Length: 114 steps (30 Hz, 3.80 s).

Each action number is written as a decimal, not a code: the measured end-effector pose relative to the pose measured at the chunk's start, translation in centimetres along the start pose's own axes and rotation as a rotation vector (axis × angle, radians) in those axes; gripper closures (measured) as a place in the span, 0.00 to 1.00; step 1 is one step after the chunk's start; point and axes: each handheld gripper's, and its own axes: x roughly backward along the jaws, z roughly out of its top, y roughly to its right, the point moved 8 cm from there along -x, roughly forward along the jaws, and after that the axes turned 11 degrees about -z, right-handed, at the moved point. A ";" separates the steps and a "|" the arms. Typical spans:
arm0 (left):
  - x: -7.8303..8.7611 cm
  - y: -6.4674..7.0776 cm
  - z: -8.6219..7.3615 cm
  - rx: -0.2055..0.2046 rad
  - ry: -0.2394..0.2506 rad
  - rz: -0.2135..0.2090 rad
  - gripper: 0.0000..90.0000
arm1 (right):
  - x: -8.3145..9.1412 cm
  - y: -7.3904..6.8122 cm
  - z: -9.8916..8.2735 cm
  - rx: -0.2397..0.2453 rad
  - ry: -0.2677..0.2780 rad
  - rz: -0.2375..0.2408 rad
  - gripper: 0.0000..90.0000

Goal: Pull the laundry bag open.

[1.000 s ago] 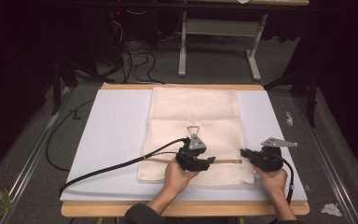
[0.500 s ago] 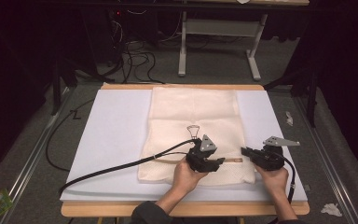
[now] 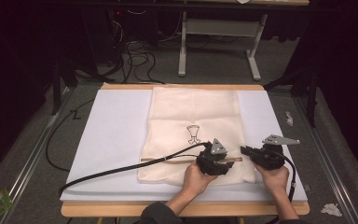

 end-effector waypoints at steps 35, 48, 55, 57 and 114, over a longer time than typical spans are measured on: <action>-0.3 1.4 -0.6 -0.072 0.029 -0.001 0.71 | -0.3 -0.9 0.5 0.017 0.005 0.016 0.98; -1.4 -0.1 -0.5 0.002 0.031 -0.006 0.69 | -0.2 -1.7 1.0 0.023 0.007 0.042 0.98; -1.5 0.0 -0.1 0.003 0.063 -0.031 0.71 | -0.3 -2.1 1.4 0.025 0.015 0.056 0.98; -1.5 0.0 0.0 -0.002 0.065 -0.030 0.75 | -0.3 -2.1 1.4 0.030 0.015 0.056 0.98; -1.1 0.7 -0.2 -0.024 -0.012 -0.089 0.97 | -0.1 -0.7 0.4 0.033 0.001 0.026 0.98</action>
